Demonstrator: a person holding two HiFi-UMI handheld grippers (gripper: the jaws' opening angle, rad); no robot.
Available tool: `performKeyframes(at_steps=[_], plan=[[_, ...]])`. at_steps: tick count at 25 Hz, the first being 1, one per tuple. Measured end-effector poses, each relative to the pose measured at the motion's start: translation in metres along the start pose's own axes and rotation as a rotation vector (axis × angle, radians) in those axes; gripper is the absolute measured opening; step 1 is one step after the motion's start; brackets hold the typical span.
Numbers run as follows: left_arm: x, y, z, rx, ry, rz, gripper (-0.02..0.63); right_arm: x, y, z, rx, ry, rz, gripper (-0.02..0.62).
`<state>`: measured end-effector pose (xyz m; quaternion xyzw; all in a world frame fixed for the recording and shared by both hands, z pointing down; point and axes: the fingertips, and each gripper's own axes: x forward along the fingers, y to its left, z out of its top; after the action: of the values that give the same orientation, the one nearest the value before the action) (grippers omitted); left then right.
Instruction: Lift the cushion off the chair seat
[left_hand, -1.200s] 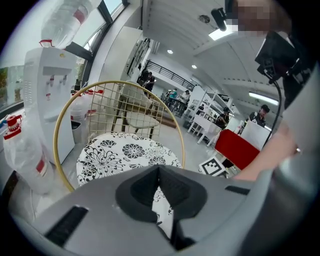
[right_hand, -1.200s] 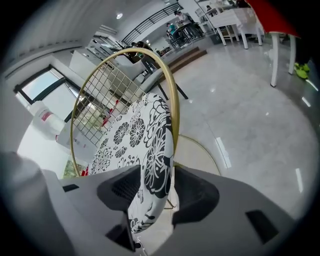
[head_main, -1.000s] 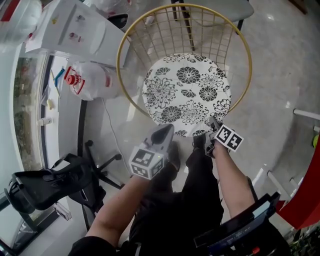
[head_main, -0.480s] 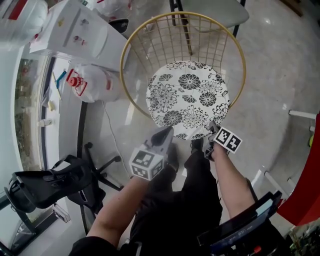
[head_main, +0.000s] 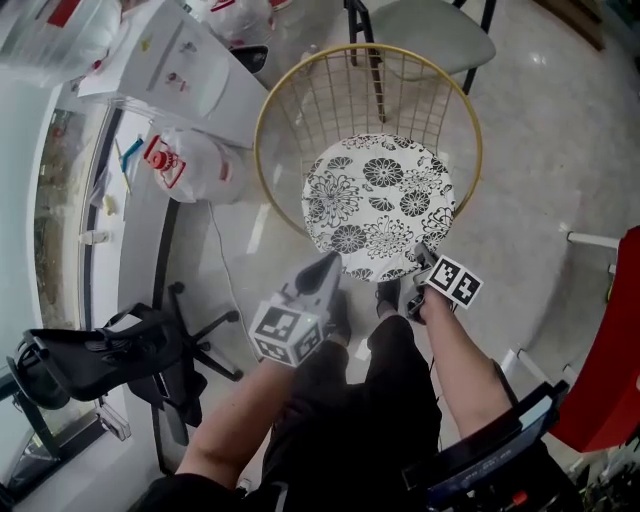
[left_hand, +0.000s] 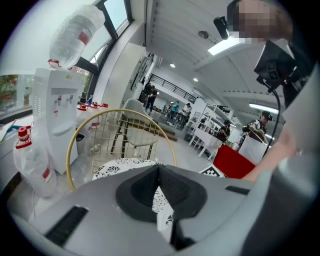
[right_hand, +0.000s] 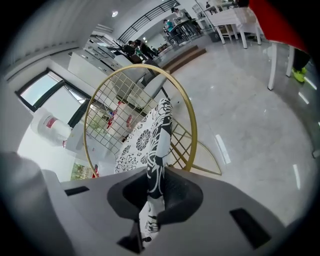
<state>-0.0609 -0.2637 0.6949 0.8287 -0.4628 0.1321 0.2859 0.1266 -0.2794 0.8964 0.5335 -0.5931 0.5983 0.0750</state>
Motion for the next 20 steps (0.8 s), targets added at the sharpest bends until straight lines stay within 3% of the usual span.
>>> performKeyframes(at_steps=[7, 13, 20], plan=[[-0.013, -0.013, 0.042, 0.048, -0.042, 0.008, 0.008, -0.031, 0.043, 0.027, -0.025, -0.005, 0.056, 0.031], [-0.034, -0.023, 0.077, 0.013, -0.083, 0.018, 0.008, -0.06, 0.076, 0.049, -0.078, -0.013, 0.085, 0.029], [-0.055, -0.037, 0.126, 0.07, -0.149, -0.005, 0.008, -0.089, 0.129, 0.073, -0.168, -0.029, 0.162, 0.029]])
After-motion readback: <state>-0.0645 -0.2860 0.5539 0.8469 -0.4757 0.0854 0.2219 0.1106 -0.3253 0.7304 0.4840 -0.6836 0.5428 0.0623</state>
